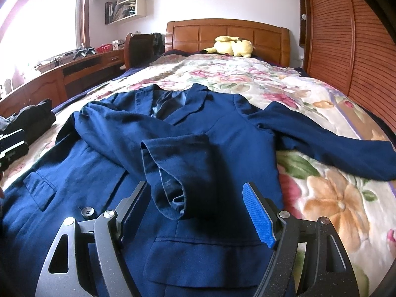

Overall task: Fold large clothes
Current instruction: 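Open the left tool and withdraw it from the folded jacket side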

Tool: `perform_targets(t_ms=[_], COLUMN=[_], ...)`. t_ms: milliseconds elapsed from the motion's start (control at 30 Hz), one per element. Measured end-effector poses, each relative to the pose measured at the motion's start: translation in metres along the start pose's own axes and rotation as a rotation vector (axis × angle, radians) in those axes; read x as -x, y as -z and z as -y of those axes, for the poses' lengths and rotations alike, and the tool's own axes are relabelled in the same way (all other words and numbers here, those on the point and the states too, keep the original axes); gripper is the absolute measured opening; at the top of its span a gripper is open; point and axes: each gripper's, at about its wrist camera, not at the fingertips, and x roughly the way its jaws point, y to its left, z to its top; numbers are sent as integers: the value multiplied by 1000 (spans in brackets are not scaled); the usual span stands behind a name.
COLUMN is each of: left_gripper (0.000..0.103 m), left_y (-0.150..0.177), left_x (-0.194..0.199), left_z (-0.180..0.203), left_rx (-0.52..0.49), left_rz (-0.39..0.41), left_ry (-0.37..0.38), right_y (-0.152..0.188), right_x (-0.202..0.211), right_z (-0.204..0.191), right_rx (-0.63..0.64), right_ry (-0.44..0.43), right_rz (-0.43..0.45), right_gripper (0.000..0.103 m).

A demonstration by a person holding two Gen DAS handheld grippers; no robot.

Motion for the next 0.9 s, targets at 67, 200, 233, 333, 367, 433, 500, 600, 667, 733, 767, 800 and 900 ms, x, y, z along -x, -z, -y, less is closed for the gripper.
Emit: perform_targets(t_ms=[67, 200, 233, 333, 367, 433, 500, 600, 667, 733, 767, 800, 900], left_gripper=[81, 81, 81, 81, 81, 81, 81, 81, 81, 81, 81, 81, 81], left_y=[1, 5, 7, 9, 9, 10, 10, 12, 12, 13, 13, 14, 14], left_x=[2, 5, 5, 6, 5, 7, 7, 8, 8, 9, 10, 11, 12], left_z=[2, 2, 2, 1, -1, -2, -2, -2, -1, 0, 0, 0, 0], left_rx=[-10, -9, -5, 2, 6, 15, 18, 16, 11, 7, 6, 6, 8], left_rz=[9, 33, 33, 41, 45, 60, 65, 70, 72, 80, 85, 90, 91], left_ry=[5, -2, -2, -2, -4, -8, -11, -20, -25, -31, -31, -30, -28], right_y=[-1, -1, -1, 0, -1, -1, -1, -1, 0, 0, 0, -1, -5], right_x=[-2, -3, -4, -5, -6, -6, -6, -6, -6, -6, -7, -8, -13], right_z=[0, 1, 0, 0, 0, 2, 2, 3, 3, 3, 3, 2, -8], right_rx=[4, 8, 9, 14, 16, 18, 18, 20, 25, 29, 33, 39, 88], right_ry=[1, 3, 3, 4, 6, 6, 7, 9, 16, 17, 19, 22, 45], right_rz=[-3, -7, -8, -14, -16, -16, -14, -14, -17, -19, -24, -30, -63], right_gripper=[78, 78, 78, 78, 78, 78, 78, 78, 78, 78, 78, 78, 78])
